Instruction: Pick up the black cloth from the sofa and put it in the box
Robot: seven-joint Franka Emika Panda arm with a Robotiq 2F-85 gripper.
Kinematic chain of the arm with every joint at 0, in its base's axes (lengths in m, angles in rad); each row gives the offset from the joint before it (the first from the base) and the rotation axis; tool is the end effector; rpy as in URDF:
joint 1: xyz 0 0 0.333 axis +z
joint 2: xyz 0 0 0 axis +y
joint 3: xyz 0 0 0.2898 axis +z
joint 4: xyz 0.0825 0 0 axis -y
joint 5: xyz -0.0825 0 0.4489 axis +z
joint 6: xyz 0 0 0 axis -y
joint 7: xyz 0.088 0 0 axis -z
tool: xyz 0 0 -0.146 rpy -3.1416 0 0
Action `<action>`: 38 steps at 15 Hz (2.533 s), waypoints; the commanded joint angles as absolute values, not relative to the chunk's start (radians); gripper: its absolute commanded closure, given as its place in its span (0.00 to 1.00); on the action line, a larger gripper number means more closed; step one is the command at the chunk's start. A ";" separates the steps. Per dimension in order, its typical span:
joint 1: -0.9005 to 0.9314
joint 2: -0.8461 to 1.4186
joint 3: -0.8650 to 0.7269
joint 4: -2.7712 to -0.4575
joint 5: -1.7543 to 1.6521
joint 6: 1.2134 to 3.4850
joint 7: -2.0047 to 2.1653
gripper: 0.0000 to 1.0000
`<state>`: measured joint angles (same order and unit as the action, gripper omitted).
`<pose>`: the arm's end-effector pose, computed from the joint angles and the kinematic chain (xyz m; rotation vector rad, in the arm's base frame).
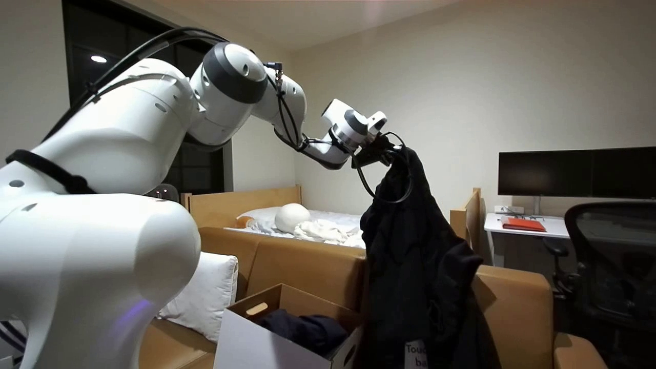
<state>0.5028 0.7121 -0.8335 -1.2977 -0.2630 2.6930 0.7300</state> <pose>0.8393 -0.0859 0.4617 2.3347 -0.5856 1.2670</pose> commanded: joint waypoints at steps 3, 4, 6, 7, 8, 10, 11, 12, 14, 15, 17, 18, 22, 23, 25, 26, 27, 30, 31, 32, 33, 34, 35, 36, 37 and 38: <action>0.492 0.766 -0.873 -0.941 -0.304 2.566 0.929 1.00; 0.491 0.771 -0.872 -0.882 -0.309 2.513 0.977 1.00; 0.482 0.768 -0.851 -0.760 -0.325 2.367 1.064 1.00; 0.512 0.781 -0.907 -0.715 -0.268 2.296 1.080 1.00; 0.519 0.774 -0.910 -0.668 -0.273 2.220 1.120 1.00; 0.544 0.760 -0.937 -0.590 -0.290 2.092 1.195 1.00; 0.558 0.760 -0.958 -0.553 -0.311 2.063 1.229 1.00; 0.571 0.758 -0.979 -0.518 -0.331 2.053 1.241 1.00; 0.598 0.748 -1.028 -0.460 -0.353 1.995 1.282 1.00; 0.613 0.740 -1.055 -0.437 -0.364 1.960 1.305 1.00; 0.527 0.771 -0.980 -0.237 -0.427 1.821 1.332 1.00; 0.593 0.736 -1.004 -0.298 -0.485 1.815 1.369 1.00; 0.705 0.690 -1.069 -0.326 -0.648 1.736 1.483 1.00; 0.723 0.685 -1.081 -0.326 -0.685 1.711 1.508 1.00; 0.764 0.678 -1.105 -0.327 -0.763 1.655 1.554 1.00; 0.780 0.678 -1.116 -0.327 -0.802 1.634 1.575 1.00; 0.793 0.681 -1.126 -0.327 -0.842 1.622 1.596 1.00; 0.812 0.705 -1.132 -0.330 -0.956 1.671 1.647 1.00; 0.801 0.721 -1.114 -0.331 -0.977 1.711 1.659 1.00; 0.786 0.736 -1.087 -0.332 -0.978 1.727 1.670 1.00; 0.768 0.752 -1.048 -0.336 -0.955 1.744 1.683 1.00; 0.763 0.759 -1.013 -0.344 -0.938 1.751 1.692 1.00; 0.752 0.769 -0.964 -0.353 -0.919 1.765 1.714 1.00; 0.740 0.778 -0.922 -0.359 -0.912 1.777 1.735 1.00; 0.727 0.787 -0.867 -0.363 -0.892 1.779 1.756 1.00; 0.715 0.792 -0.822 -0.367 -0.883 1.793 1.771 1.00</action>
<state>0.7555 0.7916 -0.9223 -0.3669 -0.9056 1.7300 1.7191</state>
